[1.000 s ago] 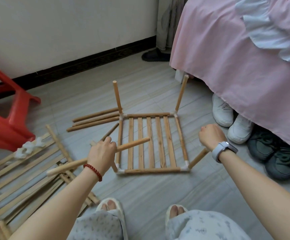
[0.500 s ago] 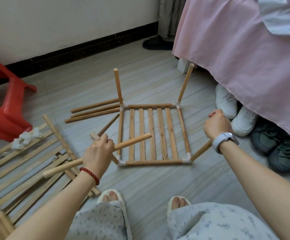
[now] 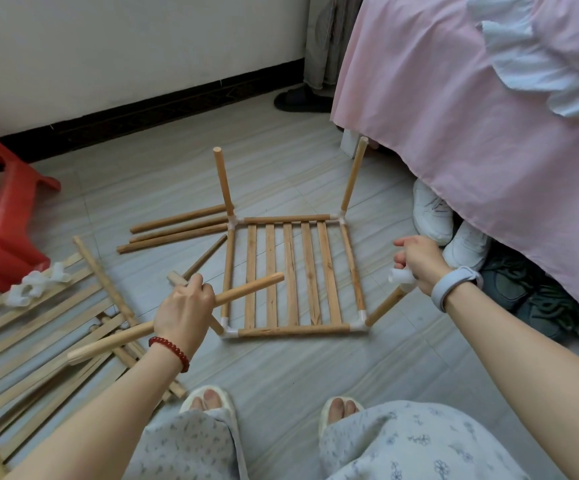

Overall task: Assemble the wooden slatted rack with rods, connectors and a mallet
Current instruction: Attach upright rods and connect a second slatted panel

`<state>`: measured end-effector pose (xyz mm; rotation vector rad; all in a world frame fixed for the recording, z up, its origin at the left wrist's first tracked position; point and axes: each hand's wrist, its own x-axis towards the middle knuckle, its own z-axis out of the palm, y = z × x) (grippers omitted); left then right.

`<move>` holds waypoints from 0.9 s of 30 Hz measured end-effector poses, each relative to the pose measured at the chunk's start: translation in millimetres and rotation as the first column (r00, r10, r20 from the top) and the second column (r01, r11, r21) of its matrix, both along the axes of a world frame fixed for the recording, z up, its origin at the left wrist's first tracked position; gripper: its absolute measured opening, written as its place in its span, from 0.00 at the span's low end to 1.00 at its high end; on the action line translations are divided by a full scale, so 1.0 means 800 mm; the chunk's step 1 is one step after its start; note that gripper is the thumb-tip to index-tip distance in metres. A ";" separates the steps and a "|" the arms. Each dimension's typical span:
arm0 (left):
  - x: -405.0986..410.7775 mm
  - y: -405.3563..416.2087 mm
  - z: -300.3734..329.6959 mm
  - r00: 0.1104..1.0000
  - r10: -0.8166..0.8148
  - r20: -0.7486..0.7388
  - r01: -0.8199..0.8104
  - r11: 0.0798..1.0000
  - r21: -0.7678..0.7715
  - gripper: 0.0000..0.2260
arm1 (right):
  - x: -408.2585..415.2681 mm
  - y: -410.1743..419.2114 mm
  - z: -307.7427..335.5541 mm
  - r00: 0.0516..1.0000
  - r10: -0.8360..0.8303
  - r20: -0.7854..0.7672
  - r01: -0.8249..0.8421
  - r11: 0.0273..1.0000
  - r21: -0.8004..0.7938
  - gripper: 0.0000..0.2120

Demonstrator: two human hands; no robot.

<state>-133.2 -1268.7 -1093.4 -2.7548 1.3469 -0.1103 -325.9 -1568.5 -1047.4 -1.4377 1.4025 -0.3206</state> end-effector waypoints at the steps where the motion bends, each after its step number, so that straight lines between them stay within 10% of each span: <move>1: 0.004 0.002 -0.003 1.000 0.018 -0.008 -0.018 1.000 0.019 0.14 | 0.001 0.002 0.002 0.999 0.045 -0.015 -0.046 0.999 -0.030 0.13; 14: -0.014 -0.049 0.051 0.988 -0.093 0.126 0.074 0.986 0.150 0.07 | -0.026 -0.012 -0.019 0.967 0.147 -0.210 -0.210 0.923 -0.322 0.16; 27: -0.101 -0.131 0.037 0.943 -0.275 -0.187 0.312 0.927 0.207 0.04 | -0.036 0.004 -0.020 0.937 0.239 -0.253 -0.319 0.881 -0.349 0.14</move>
